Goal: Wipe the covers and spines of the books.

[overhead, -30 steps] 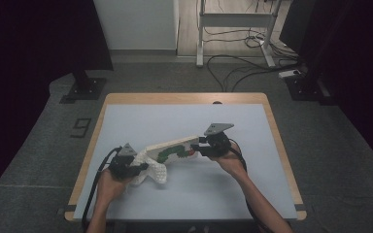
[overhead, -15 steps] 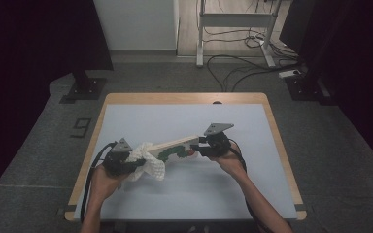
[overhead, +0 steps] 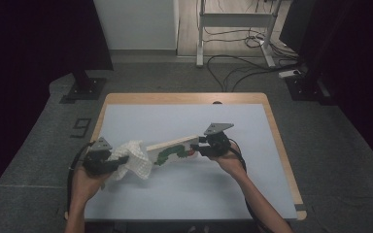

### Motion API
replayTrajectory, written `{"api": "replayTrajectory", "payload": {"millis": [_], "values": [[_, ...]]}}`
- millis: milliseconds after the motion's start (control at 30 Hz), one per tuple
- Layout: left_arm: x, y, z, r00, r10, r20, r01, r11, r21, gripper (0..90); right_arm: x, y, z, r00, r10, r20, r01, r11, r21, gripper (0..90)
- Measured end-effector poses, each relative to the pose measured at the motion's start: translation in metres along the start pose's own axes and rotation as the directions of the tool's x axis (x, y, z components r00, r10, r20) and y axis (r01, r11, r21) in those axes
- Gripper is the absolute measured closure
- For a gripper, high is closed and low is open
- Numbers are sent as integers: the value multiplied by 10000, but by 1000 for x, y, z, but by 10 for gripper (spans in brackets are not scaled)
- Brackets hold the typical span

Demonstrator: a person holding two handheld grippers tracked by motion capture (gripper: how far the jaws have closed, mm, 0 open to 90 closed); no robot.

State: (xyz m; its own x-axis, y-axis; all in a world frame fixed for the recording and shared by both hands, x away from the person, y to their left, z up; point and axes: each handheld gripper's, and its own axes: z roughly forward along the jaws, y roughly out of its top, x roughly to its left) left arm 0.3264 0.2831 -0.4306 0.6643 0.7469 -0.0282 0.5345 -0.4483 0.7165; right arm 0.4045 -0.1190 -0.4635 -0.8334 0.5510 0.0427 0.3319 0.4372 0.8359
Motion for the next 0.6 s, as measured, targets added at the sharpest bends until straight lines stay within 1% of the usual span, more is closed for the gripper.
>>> {"api": "replayTrajectory", "payload": {"millis": [200,367,467,600], "values": [[14,5,-9,9988,-213,-452,213,9998,13,677,0,0,0,10000,24,-2,-24,10000,4,574],[25,14,-12,9962,-367,-790,371,9993,38,672,0,0,0,10000,37,-13,-37,10000,11,575],[32,20,-9,9937,-404,-1046,420,9990,133,670,0,0,0,10000,40,-11,-40,10000,27,575],[41,26,0,9907,-466,-1282,485,9988,118,662,0,0,0,10000,73,-46,-73,10000,-2,575]]}}
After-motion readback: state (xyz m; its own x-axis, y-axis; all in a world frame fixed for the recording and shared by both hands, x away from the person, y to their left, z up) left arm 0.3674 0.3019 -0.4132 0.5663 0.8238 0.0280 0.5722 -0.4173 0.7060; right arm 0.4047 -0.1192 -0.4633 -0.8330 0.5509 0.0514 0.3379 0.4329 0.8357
